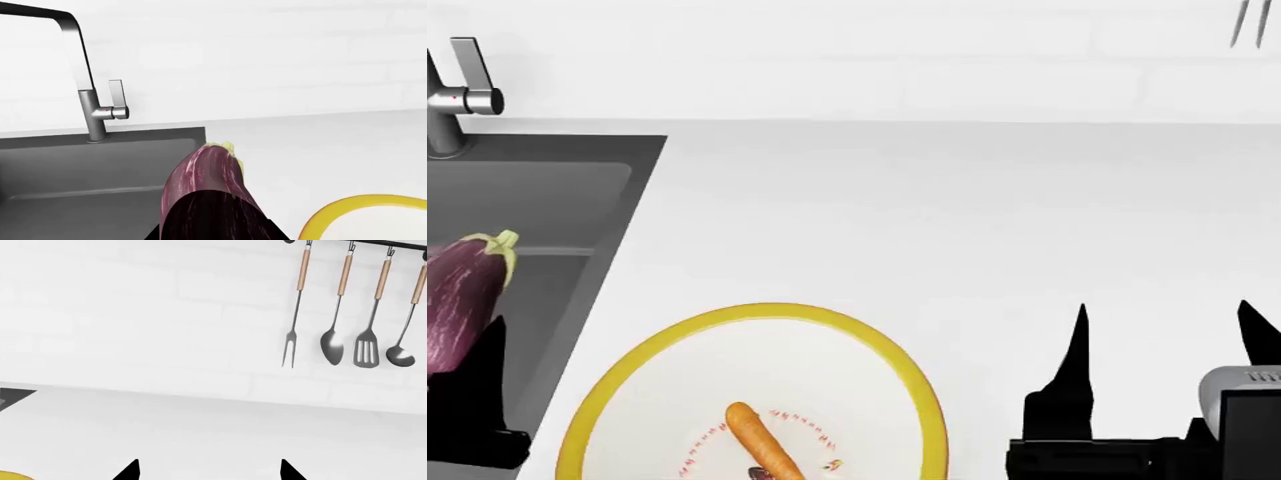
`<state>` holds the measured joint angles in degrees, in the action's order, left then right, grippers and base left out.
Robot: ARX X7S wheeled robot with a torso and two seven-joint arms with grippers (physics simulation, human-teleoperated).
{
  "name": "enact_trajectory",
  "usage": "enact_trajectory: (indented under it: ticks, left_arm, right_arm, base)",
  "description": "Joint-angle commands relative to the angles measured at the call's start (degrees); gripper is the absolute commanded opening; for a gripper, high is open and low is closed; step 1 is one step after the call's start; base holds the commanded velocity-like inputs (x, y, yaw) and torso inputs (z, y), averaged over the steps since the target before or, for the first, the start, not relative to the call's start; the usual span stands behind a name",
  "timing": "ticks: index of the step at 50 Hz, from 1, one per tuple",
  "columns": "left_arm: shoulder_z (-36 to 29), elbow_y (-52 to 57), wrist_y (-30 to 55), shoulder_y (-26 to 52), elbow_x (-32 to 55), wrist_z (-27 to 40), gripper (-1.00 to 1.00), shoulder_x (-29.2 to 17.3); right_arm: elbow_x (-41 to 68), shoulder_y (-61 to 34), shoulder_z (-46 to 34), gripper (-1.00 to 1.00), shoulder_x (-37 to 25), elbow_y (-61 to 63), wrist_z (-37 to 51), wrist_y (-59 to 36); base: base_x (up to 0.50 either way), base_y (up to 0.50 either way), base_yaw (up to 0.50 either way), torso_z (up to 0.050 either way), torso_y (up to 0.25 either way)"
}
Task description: There is a mixed pile of frozen fruits and vegetables on the counter. Locate all the frozen vegetables and place the items in a bowl on the counter. Take all the frozen fruits and defrost them in a running sink.
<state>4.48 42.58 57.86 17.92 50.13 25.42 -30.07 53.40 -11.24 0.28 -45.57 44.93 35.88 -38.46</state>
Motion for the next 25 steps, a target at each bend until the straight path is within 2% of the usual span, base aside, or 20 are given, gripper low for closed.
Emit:
enact_trajectory:
  ticks: [1, 6, 11, 15, 25]
  left_arm:
    - [-2.3, 0.4, -0.3, 1.0, 0.5, 0.4, -1.00, 0.6]
    - [-5.8, 0.8, 1.3, 3.6, 3.2, 0.0, -1.00, 3.3]
    - [-14.4, -2.7, 0.5, 6.7, -1.0, -2.6, -1.00, 6.4]
    - [-16.9, -2.9, 1.7, 8.8, -0.5, -2.5, -1.00, 8.1]
    - [-22.0, -2.6, -0.3, 5.6, -2.0, -4.1, -1.00, 9.6]
  right_arm:
    - [-0.7, -0.7, -1.4, 1.00, 0.0, -0.6, 0.1, -0.6]
    - [-1.1, -1.6, -3.0, 1.00, 0.3, -0.8, 0.2, -1.5]
    - [0.8, -1.3, -1.6, 1.00, 0.1, -0.7, 0.6, -1.5]
    - [1.9, -1.0, -0.6, 1.00, 0.1, -0.6, 0.7, -1.0]
    - [3.3, -0.6, 0.2, 1.00, -0.1, -0.8, 0.4, -0.7]
  base:
    - [0.00, 0.00, 0.00, 0.000, 0.000]
    - [0.00, 0.00, 0.00, 0.000, 0.000]
    - [0.00, 0.00, 0.00, 0.000, 0.000]
    - [0.00, 0.00, 0.00, 0.000, 0.000]
    - [0.00, 0.00, 0.00, 0.000, 0.000]
